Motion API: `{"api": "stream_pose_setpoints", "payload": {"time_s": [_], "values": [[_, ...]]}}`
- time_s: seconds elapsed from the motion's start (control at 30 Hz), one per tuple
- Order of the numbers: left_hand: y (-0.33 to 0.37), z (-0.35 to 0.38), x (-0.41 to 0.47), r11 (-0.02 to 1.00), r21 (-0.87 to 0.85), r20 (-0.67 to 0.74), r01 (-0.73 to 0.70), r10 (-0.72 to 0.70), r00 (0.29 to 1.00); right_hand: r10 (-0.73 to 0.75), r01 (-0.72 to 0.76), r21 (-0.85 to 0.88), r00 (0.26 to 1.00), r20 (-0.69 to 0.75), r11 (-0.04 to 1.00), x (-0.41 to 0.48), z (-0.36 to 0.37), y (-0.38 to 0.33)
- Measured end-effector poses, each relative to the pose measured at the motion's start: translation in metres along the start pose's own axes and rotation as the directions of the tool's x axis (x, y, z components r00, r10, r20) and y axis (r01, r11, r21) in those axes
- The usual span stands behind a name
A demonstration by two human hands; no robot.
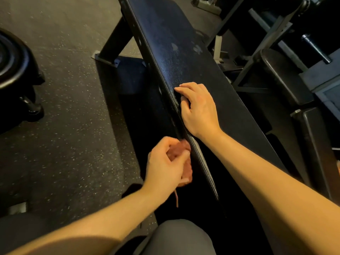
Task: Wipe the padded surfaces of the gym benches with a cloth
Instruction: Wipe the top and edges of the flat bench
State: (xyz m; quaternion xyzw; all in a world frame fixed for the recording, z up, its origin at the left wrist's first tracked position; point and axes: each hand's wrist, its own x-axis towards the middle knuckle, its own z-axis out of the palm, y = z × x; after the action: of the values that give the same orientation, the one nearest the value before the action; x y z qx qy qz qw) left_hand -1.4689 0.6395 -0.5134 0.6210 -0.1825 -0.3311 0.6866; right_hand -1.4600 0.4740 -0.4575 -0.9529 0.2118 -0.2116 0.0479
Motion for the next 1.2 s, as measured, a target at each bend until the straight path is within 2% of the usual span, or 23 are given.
{"api": "stream_pose_setpoints", "payload": {"time_s": [0.07,0.13,0.2,0.27,0.3,0.43,0.5,0.57,0.6,0.67,0.7,0.8,0.9,0.93,1.0,1.1,1.2], "values": [[0.016,-0.004,0.034,0.995,-0.095,-0.151,0.024,-0.038,0.988,-0.004,0.004,0.0,1.0,-0.005,1.0,0.001,0.001,0.001],[0.021,-0.002,0.035,0.991,-0.131,-0.2,0.008,-0.034,0.979,0.002,-0.002,0.004,1.0,0.008,1.0,0.001,0.002,0.0],[0.014,0.004,0.0,0.984,-0.176,-0.057,0.039,-0.05,0.997,0.024,-0.024,0.005,1.0,-0.012,1.0,0.001,0.002,0.001],[0.004,0.005,-0.037,0.998,-0.039,0.07,0.052,-0.049,0.996,0.049,-0.049,0.003,0.999,-0.011,0.999,0.003,0.003,0.001],[0.0,0.005,-0.04,0.999,0.013,0.078,0.038,-0.039,0.996,0.06,-0.06,-0.002,0.998,-0.007,0.998,0.002,0.003,0.0],[0.016,-0.001,0.025,0.997,-0.072,-0.141,0.033,-0.043,0.989,0.078,-0.078,-0.014,0.997,-0.012,0.997,0.002,0.001,0.0],[0.017,-0.003,0.04,0.989,-0.147,-0.192,0.03,-0.058,0.98,0.085,-0.085,-0.023,0.996,0.014,0.996,0.001,0.0,-0.001],[0.003,0.006,0.007,0.974,-0.2,-0.104,0.107,-0.13,0.986,0.077,-0.076,-0.019,0.995,0.066,0.997,0.001,-0.006,-0.003],[-0.005,0.01,-0.021,0.978,-0.164,-0.024,0.132,-0.138,0.99,0.073,-0.073,-0.009,0.992,0.101,0.997,0.0,-0.011,-0.003],[-0.004,0.012,-0.063,0.996,-0.027,0.082,0.09,-0.088,0.993,0.061,-0.061,-0.005,0.984,0.169,0.998,-0.011,-0.024,-0.002],[-0.002,0.012,-0.06,0.997,-0.035,0.059,0.065,-0.063,0.996,0.057,-0.055,-0.018,0.984,0.171,0.998,-0.021,-0.029,0.001],[0.021,0.005,0.015,0.983,-0.182,-0.132,0.024,-0.049,0.99,0.098,-0.098,-0.008,0.99,0.104,0.995,-0.053,-0.034,0.005],[0.037,-0.005,0.069,0.985,-0.152,-0.256,-0.08,0.039,0.966,0.133,-0.132,-0.025,0.989,0.061,0.991,-0.058,-0.027,0.005],[0.032,-0.003,0.065,0.984,-0.165,-0.278,-0.072,0.024,0.96,0.135,-0.133,-0.034,0.99,0.049,0.991,-0.056,-0.026,0.003],[0.013,0.008,0.025,0.972,-0.234,-0.211,0.014,-0.065,0.975,0.132,-0.131,-0.028,0.991,0.031,0.991,-0.056,-0.026,0.0],[0.0,0.017,-0.035,0.987,-0.138,-0.06,0.082,-0.091,0.994,0.143,-0.141,-0.042,0.989,0.038,0.989,-0.057,-0.027,-0.001],[0.019,0.008,0.025,0.986,-0.168,-0.214,-0.001,-0.035,0.976,0.144,-0.143,-0.039,0.989,0.023,0.989,-0.059,-0.026,-0.002]]}}
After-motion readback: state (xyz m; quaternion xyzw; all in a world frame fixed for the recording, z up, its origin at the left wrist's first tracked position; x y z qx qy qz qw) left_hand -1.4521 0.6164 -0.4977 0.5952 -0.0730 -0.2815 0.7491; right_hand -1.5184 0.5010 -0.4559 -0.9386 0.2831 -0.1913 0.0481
